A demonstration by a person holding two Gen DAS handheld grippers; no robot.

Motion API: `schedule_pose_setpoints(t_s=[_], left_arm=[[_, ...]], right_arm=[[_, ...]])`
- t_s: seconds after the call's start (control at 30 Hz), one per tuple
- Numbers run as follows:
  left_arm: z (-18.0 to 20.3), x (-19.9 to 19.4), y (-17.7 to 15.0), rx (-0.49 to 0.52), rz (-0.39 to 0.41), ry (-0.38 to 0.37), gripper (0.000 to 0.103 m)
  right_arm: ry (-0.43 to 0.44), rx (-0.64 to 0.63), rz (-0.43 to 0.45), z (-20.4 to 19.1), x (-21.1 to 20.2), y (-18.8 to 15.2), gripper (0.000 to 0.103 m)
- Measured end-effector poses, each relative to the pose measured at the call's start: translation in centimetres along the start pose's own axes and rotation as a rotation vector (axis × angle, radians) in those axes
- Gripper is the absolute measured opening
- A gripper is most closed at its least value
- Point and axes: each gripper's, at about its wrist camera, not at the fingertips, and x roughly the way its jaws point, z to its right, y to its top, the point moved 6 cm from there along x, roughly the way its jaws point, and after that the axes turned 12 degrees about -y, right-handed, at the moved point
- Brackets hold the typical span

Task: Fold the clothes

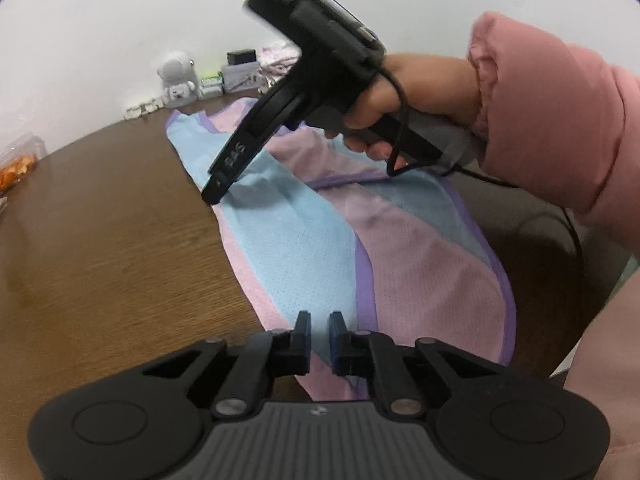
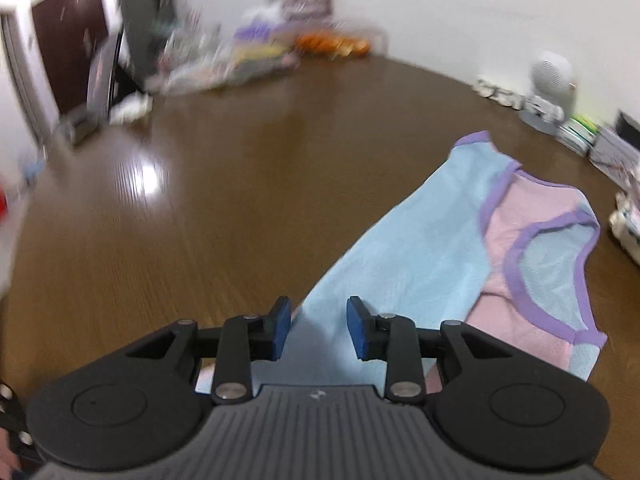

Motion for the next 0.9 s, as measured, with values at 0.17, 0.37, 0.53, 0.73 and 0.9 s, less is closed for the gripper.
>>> schedule_pose_setpoints(t_s=[0.17, 0.37, 0.53, 0.73, 0.9], left_arm=[[0.1, 0.0, -0.2, -0.003, 0.002, -0.007, 0.008], [-0.2, 0.0, -0.3, -0.022, 0.009, -0.024, 0.008], [-0.7, -0.1, -0.2, -0.038, 0.014, -0.054, 0.009], [-2.0, -0.5, 3.0, -0.017, 0.103, -0.085, 0.009], [-2.7, 3.4, 5.3, 0.039, 0.064, -0.103, 0.009]], right_arm=[[-0.051, -0.008, 0.011, 1.7, 1.5, 2.0, 0.03], [-0.053, 0.096, -0.025, 6.3, 5.4, 5.3, 0.027], [-0.098, 0.197, -0.055, 9.8, 7.4, 6.5, 0.027], [-0.129, 0.316, -0.03, 14.2, 6.6, 8.8, 0.027], [-0.209, 0.28, -0.048, 14.8, 8.9, 10.8, 0.027]])
